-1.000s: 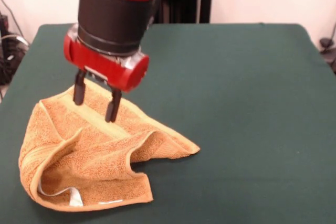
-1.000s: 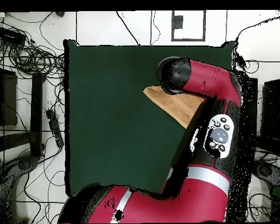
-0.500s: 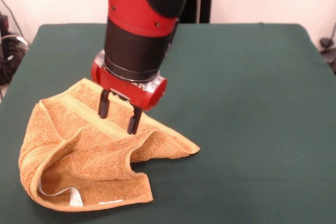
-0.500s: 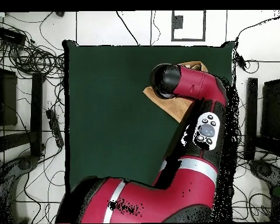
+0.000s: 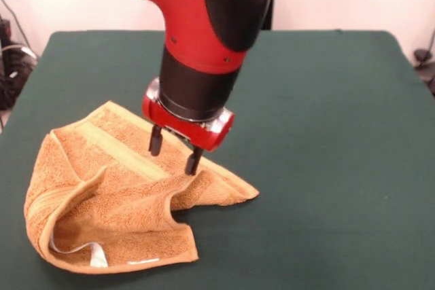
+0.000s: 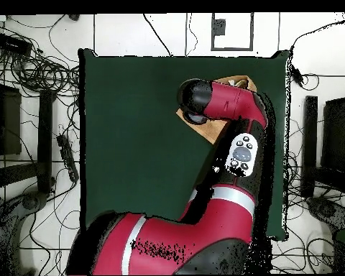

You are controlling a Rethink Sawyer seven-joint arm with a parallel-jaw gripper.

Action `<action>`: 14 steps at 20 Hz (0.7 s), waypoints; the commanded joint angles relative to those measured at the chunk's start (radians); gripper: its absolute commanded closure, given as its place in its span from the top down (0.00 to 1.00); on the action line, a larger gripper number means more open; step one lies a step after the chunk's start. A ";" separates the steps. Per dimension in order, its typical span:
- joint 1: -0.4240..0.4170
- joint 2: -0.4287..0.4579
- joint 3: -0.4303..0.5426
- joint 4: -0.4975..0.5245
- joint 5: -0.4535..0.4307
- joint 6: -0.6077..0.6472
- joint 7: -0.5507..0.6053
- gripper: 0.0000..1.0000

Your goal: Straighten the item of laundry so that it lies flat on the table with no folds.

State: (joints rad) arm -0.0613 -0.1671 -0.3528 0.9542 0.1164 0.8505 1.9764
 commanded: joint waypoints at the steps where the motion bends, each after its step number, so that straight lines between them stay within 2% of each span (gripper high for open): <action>1: 0.015 0.122 0.055 -0.171 0.012 0.387 0.126 1.00; 6: -0.026 0.224 0.042 -0.362 -0.009 0.406 0.081 1.00; 8: -0.031 0.236 0.048 -0.379 -0.012 0.401 0.071 1.00; 12: -0.030 0.221 0.064 -0.343 -0.012 0.348 0.071 1.00; 14: -0.028 0.209 0.077 -0.308 -0.011 0.275 0.079 1.00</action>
State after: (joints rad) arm -0.1032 0.0279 -0.3661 0.6657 0.1079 1.1830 1.9764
